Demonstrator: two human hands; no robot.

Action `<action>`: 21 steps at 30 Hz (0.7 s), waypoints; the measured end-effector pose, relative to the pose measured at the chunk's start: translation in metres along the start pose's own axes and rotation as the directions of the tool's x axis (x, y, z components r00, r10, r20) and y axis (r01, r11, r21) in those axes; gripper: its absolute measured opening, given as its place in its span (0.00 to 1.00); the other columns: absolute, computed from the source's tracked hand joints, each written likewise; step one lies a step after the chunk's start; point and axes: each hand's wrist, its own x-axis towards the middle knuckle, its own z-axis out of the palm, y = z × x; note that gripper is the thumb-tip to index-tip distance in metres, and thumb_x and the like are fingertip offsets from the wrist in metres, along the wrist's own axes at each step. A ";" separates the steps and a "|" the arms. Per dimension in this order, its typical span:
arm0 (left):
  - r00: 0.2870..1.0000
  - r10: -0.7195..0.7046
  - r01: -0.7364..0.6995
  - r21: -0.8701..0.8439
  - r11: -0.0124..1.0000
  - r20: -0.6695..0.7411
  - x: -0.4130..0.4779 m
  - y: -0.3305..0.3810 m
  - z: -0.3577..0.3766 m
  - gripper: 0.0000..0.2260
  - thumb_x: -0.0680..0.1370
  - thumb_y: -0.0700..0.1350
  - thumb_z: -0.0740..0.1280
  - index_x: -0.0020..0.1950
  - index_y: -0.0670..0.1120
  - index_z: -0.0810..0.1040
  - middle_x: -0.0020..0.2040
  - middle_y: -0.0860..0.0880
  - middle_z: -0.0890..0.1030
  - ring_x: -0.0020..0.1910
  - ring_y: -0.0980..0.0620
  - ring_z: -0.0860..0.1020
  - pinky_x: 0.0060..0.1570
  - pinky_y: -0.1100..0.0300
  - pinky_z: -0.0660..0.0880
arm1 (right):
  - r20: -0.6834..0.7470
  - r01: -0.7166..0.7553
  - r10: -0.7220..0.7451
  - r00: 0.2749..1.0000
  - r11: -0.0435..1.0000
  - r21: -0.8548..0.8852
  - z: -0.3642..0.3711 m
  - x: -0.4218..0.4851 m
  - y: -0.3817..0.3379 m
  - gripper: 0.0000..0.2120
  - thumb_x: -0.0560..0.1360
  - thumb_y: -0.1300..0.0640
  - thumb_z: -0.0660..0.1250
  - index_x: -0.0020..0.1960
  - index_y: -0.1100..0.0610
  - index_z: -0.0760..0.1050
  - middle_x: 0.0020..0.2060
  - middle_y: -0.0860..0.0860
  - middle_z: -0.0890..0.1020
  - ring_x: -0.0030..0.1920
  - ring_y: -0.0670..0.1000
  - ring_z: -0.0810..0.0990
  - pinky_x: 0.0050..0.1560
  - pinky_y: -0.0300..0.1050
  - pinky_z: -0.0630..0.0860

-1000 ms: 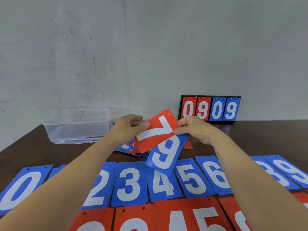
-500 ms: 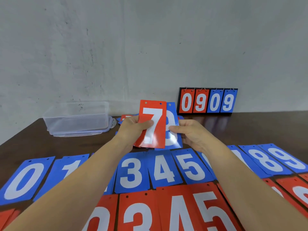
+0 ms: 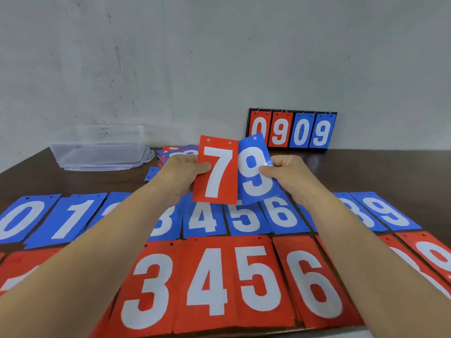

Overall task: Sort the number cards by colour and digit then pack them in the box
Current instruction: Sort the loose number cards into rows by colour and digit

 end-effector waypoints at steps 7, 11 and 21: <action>0.999 -0.020 0.020 -0.027 0.999 -0.024 -0.033 -0.012 0.058 0.04 0.78 0.36 0.66 0.48 0.42 0.80 0.43 0.45 0.83 0.33 0.56 0.82 0.31 0.64 0.79 | -0.078 0.025 -0.031 0.996 0.997 -0.074 -0.077 -0.031 0.026 0.03 0.74 0.62 0.71 0.48 0.59 0.80 0.43 0.52 0.86 0.43 0.52 0.85 0.47 0.51 0.82; 0.994 -0.066 0.060 -0.071 0.996 -0.086 -0.049 -0.023 0.094 0.06 0.76 0.37 0.68 0.53 0.41 0.79 0.47 0.44 0.84 0.40 0.53 0.82 0.34 0.61 0.79 | -0.138 -0.013 0.008 0.990 0.999 -0.036 -0.127 -0.054 0.044 0.06 0.74 0.63 0.71 0.51 0.60 0.79 0.44 0.54 0.85 0.41 0.50 0.85 0.42 0.46 0.82; 0.989 -0.106 0.120 0.143 0.982 -0.104 -0.100 -0.037 0.191 0.04 0.76 0.42 0.71 0.42 0.43 0.80 0.41 0.45 0.84 0.35 0.52 0.79 0.35 0.62 0.76 | -0.190 -0.097 0.096 0.977 0.995 0.005 -0.214 -0.106 0.088 0.06 0.74 0.63 0.71 0.49 0.56 0.78 0.43 0.52 0.84 0.38 0.48 0.84 0.33 0.39 0.80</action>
